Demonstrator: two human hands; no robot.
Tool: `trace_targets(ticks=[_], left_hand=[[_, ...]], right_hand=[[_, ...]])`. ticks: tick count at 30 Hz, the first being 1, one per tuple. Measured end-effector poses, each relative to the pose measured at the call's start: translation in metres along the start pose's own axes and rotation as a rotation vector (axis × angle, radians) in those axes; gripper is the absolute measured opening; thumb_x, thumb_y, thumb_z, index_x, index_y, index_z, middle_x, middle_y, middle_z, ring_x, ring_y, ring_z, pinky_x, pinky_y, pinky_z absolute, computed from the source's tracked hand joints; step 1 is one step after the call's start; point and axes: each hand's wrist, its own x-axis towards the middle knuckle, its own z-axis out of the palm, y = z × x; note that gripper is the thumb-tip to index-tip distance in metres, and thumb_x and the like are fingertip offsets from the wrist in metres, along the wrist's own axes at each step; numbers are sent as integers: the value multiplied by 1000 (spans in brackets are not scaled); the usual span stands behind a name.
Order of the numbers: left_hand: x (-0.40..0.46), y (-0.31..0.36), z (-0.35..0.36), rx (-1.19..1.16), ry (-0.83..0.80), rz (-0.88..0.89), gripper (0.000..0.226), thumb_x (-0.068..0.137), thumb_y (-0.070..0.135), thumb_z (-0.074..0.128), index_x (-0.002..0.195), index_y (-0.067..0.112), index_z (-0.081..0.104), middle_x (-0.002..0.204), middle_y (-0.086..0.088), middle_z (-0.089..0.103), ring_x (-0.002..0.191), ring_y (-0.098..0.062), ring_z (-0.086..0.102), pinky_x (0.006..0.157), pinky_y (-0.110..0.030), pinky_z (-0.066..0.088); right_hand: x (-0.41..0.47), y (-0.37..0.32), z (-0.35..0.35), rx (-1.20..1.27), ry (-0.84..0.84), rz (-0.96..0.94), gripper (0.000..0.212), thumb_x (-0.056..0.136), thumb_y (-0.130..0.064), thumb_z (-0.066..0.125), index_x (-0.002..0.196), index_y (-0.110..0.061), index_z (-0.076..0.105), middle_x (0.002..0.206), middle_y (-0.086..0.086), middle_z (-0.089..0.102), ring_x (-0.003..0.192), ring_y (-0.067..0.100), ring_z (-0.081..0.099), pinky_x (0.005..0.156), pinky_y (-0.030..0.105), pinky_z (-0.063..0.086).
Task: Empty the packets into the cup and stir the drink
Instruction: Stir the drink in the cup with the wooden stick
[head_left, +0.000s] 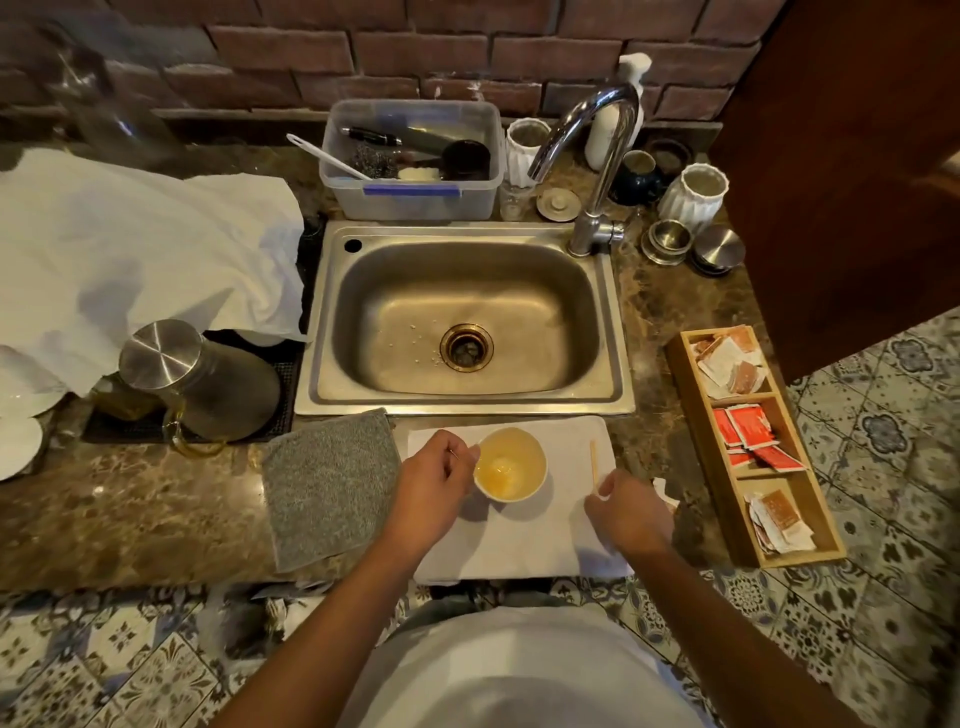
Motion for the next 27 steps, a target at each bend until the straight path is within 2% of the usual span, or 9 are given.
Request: trace_targets(ticks=[3,5,9,13,15,19,22,24,27], left_hand=[[2,0,-2,28,-18,9,25,99,43,56,86,22,59,71,3,69,64,-13,67,59,-35,53],[5,-1,-3,61,-37,29,28,100,44,54,83,21,58,69,2,68,65,-16,66,61,-40,52],[8,-1,-5,107,-85,42,33,101,44,50,84,18,61,71,0,67,70,-20,64,65,-44,52],[7,0,-7,93,-105,43,34,102,43,50,83,16,60,72,-3,67,72,-24,65,65,-46,51],[7,-1,-8,89,-109,42,35,102,43,50,82,16,60,72,-4,67,72,-25,66,65,-46,52],[6,0,-8,78,-109,36,36,101,44,50,81,17,60,71,-4,67,70,-25,65,62,-48,53],[7,1,-7,80,-104,34,37,102,44,50,80,15,59,72,-6,67,68,-27,64,60,-49,52],[7,1,-6,67,-100,30,39,102,44,50,78,14,59,71,-8,66,61,-24,60,57,-49,51],[7,-1,-5,55,-96,23,40,102,42,50,77,12,58,69,-9,65,60,-18,56,58,-46,49]], right_hand=[[-2,-2,-1,8,26,33,23,90,-40,63,107,-24,62,103,-2,70,87,16,60,70,27,45],[-4,-3,-1,-3,24,53,21,90,-40,63,104,-25,63,99,-3,70,85,15,61,68,26,44],[-4,-4,-1,34,10,81,14,87,-33,62,80,-22,65,72,-5,60,67,14,59,60,24,48],[-2,-3,1,104,-28,99,20,81,-34,64,70,-18,67,65,-2,64,65,18,66,64,26,57],[-2,-4,1,130,-39,112,23,79,-36,65,72,-15,71,67,1,70,65,20,70,68,30,61],[-11,-8,-12,196,-1,95,18,84,-31,66,71,-19,67,60,-1,69,57,14,67,63,27,56],[-16,-9,-25,320,81,6,14,90,-23,66,77,-19,63,63,-1,67,54,14,65,55,28,52],[-20,-9,-35,447,127,-76,11,93,-18,65,82,-18,62,70,2,69,60,19,68,54,31,56],[-28,-14,-55,620,153,-171,2,99,-16,61,101,-15,62,83,1,72,74,18,72,65,32,61]])
